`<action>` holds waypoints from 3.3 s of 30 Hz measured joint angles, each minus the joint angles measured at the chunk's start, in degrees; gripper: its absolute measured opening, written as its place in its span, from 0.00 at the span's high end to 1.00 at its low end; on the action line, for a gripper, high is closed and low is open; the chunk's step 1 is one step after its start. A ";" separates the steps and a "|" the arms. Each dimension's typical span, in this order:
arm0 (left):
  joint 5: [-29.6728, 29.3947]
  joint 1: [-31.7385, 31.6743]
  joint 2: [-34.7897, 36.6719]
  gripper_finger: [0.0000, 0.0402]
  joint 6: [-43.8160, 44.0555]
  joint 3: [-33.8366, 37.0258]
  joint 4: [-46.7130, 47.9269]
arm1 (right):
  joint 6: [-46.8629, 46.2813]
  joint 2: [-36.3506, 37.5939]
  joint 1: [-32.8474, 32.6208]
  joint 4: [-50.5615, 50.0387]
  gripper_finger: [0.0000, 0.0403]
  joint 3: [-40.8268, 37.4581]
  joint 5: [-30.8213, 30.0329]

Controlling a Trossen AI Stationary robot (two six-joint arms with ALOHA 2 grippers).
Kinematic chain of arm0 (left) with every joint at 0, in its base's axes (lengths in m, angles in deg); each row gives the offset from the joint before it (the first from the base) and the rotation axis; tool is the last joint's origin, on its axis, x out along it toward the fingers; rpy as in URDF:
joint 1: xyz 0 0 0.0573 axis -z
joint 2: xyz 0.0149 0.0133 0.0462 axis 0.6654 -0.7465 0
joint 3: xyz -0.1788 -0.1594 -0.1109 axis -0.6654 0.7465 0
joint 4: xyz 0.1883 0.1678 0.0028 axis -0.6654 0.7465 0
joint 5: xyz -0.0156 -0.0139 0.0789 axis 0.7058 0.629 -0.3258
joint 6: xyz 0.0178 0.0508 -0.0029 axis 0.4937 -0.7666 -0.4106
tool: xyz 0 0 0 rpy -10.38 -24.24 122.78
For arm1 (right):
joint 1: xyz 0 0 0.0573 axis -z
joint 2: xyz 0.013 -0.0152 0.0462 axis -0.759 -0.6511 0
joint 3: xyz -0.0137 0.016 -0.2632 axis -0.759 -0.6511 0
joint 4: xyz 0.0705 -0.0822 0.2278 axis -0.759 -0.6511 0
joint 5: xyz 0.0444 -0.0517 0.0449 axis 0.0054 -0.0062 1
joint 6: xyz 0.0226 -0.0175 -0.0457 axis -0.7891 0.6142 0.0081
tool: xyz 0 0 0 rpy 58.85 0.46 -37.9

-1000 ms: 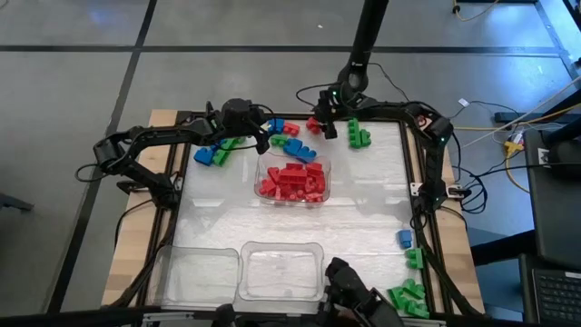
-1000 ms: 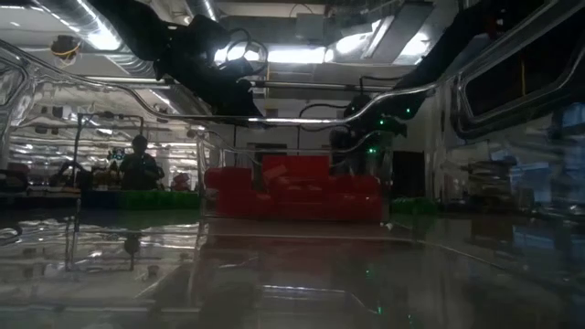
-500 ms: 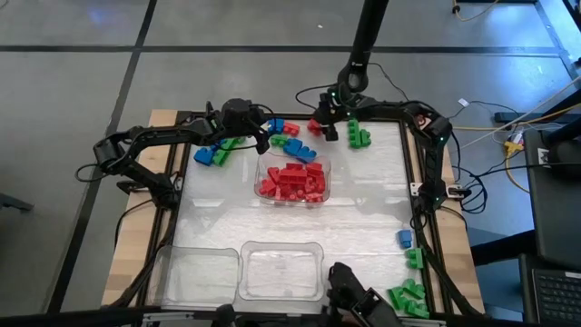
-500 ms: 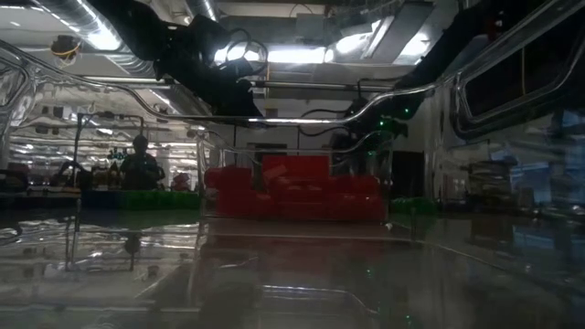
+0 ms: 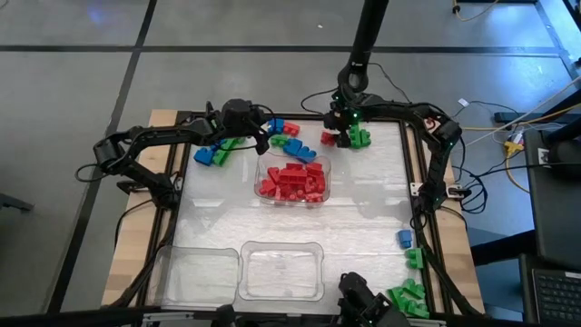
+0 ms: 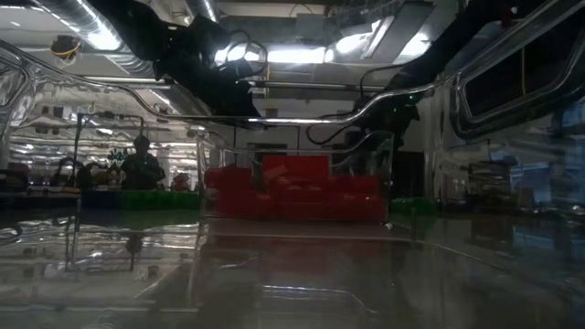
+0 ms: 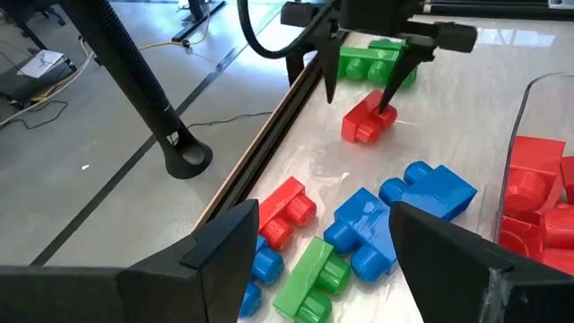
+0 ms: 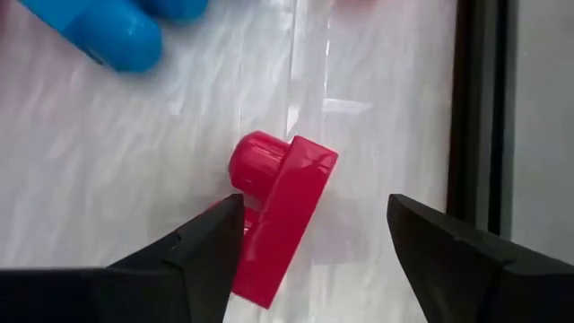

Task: Sort blocks
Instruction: Put the red game piece into the top right transparent bin

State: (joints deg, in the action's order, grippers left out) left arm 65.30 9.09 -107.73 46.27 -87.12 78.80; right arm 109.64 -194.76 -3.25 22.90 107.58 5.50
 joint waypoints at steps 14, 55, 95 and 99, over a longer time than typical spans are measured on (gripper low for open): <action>0.00 0.00 0.00 0.40 -0.68 0.00 -0.31 | -8.02 0.95 -4.18 -2.98 0.23 -0.04 -2.46; 0.00 0.02 0.00 0.40 -1.96 0.02 0.88 | -5.54 2.01 -6.71 -3.50 0.58 -0.46 -16.38; 0.02 0.02 0.00 0.40 -1.05 0.02 3.47 | -8.49 10.05 -33.38 -13.61 0.31 4.22 -15.19; 0.01 0.03 0.00 0.40 -1.05 0.02 3.40 | -5.61 10.05 -32.67 -17.29 0.26 5.83 -15.99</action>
State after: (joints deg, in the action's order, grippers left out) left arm 65.31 9.11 -107.73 45.23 -87.10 82.20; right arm 104.03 -184.72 -35.92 5.61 113.41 -10.48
